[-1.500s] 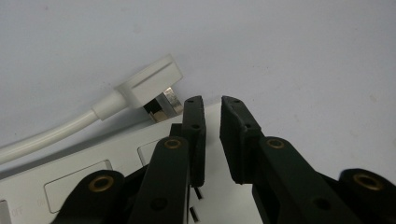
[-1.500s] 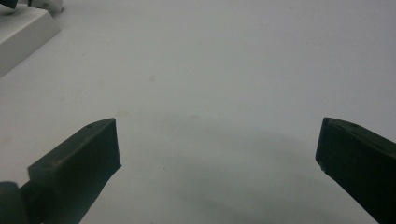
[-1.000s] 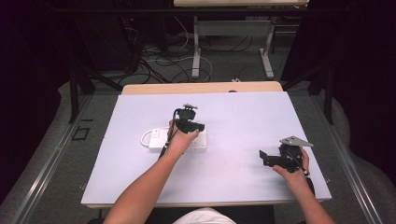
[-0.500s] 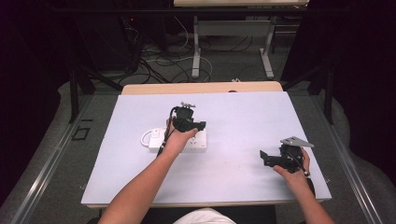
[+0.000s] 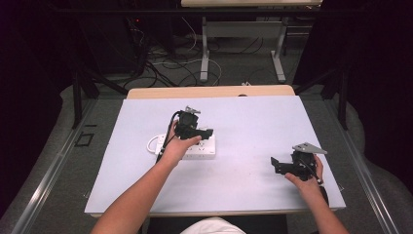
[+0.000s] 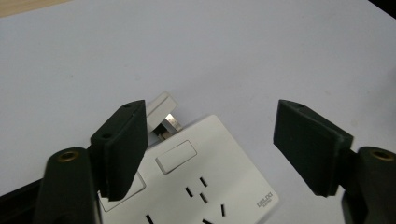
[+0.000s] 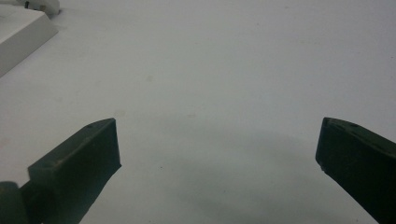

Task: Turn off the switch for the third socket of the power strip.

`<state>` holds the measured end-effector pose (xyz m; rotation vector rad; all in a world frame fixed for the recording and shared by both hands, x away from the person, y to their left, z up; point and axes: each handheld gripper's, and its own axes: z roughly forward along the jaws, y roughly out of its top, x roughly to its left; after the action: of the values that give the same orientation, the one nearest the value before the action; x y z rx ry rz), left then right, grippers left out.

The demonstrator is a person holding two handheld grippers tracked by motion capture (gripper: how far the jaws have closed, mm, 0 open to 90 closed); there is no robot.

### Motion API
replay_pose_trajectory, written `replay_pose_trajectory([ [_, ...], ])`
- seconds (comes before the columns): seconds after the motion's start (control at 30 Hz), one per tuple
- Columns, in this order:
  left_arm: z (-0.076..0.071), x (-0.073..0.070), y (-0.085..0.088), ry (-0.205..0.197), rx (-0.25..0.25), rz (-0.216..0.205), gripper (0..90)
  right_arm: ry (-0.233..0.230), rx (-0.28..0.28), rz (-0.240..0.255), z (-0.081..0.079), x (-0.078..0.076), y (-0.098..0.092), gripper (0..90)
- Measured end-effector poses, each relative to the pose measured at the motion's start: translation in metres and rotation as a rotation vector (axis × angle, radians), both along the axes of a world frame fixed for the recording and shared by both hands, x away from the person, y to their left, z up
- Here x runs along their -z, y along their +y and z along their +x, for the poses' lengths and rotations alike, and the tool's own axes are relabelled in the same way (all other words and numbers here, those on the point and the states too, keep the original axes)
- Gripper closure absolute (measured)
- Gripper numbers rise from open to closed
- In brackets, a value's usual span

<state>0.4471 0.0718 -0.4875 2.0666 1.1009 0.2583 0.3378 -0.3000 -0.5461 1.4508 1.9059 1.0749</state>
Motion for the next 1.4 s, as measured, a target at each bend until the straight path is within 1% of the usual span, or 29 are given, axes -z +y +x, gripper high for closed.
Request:
replay_pose_trajectory([
  [0.03, -0.001, 0.0, 0.001, 0.007, 0.001, -0.009, 20.2, 0.003, 0.002, 0.002, 0.0, 0.0, 0.0, 0.0],
  [0.07, -0.002, 0.0, 0.002, 0.009, 0.012, -0.007, 17.2, 0.0, 0.002, 0.002, 0.0, -0.001, 0.0, 0.0],
  [0.1, -0.003, 0.0, 0.003, 0.008, 0.014, -0.01, 15.7, 0.001, 0.003, -0.002, 0.0, -0.001, 0.001, 0.0],
  [0.13, -0.005, -0.001, 0.004, 0.012, 0.009, -0.018, 15.6, 0.0, 0.0, 0.006, 0.0, -0.001, 0.001, 0.0],
  [0.17, -0.007, -0.001, 0.005, 0.012, 0.017, -0.013, 14.8, 0.0, -0.003, 0.002, 0.001, -0.001, 0.002, 0.0],
  [0.23, -0.009, -0.002, 0.007, 0.011, 0.026, -0.008, 9.0, -0.002, -0.009, -0.003, 0.001, -0.001, 0.002, 0.0],
  [0.27, -0.011, -0.002, 0.007, 0.013, 0.024, -0.017, 6.4, 0.002, -0.008, 0.002, 0.001, -0.001, 0.003, 0.0],
  [0.33, -0.014, -0.002, 0.01, 0.011, 0.036, -0.022, 1.6, -0.003, -0.013, -0.001, 0.002, -0.001, 0.004, 0.0],
  [0.37, -0.016, -0.003, 0.01, 0.013, 0.031, -0.034, 0.2, -0.003, -0.015, -0.003, 0.002, -0.001, 0.003, 0.0],
  [0.43, -0.02, -0.004, 0.014, 0.0, 0.045, -0.037, 0.2, -0.005, -0.017, -0.008, 0.002, -0.001, 0.003, 0.0],
  [0.47, -0.021, -0.004, 0.016, -0.007, 0.053, -0.036, 0.2, -0.004, -0.016, -0.002, 0.002, -0.001, 0.004, 0.0],
  [0.53, -0.025, -0.005, 0.02, -0.008, 0.037, -0.048, 0.2, -0.002, -0.016, -0.001, 0.002, -0.001, 0.004, 0.0],
  [0.63, -0.03, -0.007, 0.028, -0.026, 0.043, -0.045, 0.2, -0.001, -0.015, 0.0, 0.003, -0.001, 0.005, 0.0],
  [0.7, -0.035, -0.008, 0.034, -0.041, 0.027, -0.053, 0.2, -0.001, -0.015, -0.001, 0.002, -0.001, 0.004, 0.0],
  [0.77, -0.038, -0.008, 0.041, -0.052, 0.022, -0.06, 0.2, 0.0, -0.015, 0.0, 0.002, -0.001, 0.004, 0.0],
  [0.87, -0.044, -0.009, 0.051, -0.053, 0.007, -0.074, 0.2, -0.001, -0.014, 0.001, 0.002, -0.001, 0.004, 0.0],
  [0.9, -0.045, -0.009, 0.055, -0.056, 0.004, -0.067, 0.2, -0.001, -0.014, 0.0, 0.002, -0.001, 0.004, 0.0],
  [0.97, -0.047, -0.009, 0.062, -0.061, -0.002, -0.069, 0.2, -0.001, -0.013, 0.002, 0.002, -0.001, 0.005, 0.0],
  [1.07, -0.052, -0.009, 0.071, -0.059, -0.024, -0.078, 0.2, 0.001, -0.011, 0.005, 0.002, -0.001, 0.006, 0.0],
  [1.1, -0.053, -0.009, 0.075, -0.064, -0.026, -0.082, 0.2, 0.001, -0.011, 0.006, 0.002, -0.001, 0.006, 0.0],
  [1.13, -0.055, -0.01, 0.079, -0.059, -0.024, -0.075, 0.2, 0.001, -0.011, 0.006, 0.002, -0.001, 0.006, 0.0],
  [1.17, -0.056, -0.01, 0.083, -0.066, -0.03, -0.067, 0.3, 0.003, -0.008, 0.002, 0.002, -0.001, 0.005, 0.0],
  [1.23, -0.059, -0.009, 0.089, -0.075, -0.046, -0.067, 0.3, -0.001, -0.012, 0.001, 0.002, -0.001, 0.005, 0.0],
  [1.27, -0.061, -0.009, 0.093, -0.068, -0.046, -0.067, 0.4, -0.001, -0.012, 0.001, 0.002, -0.001, 0.005, 0.0],
  [1.3, -0.062, -0.008, 0.096, -0.074, -0.053, -0.064, 0.4, -0.001, -0.011, 0.001, 0.002, -0.001, 0.005, 0.0],
  [1.33, -0.064, -0.007, 0.098, -0.082, -0.073, -0.072, 0.4, 0.0, -0.01, 0.004, 0.002, -0.001, 0.005, 0.0],
  [1.37, -0.066, -0.007, 0.102, -0.07, -0.074, -0.071, 0.5, 0.002, -0.01, 0.005, 0.002, -0.001, 0.005, 0.0],
  [1.4, -0.067, -0.006, 0.106, -0.075, -0.083, -0.077, 0.6, 0.002, -0.008, 0.007, 0.002, -0.001, 0.005, 0.0],
])
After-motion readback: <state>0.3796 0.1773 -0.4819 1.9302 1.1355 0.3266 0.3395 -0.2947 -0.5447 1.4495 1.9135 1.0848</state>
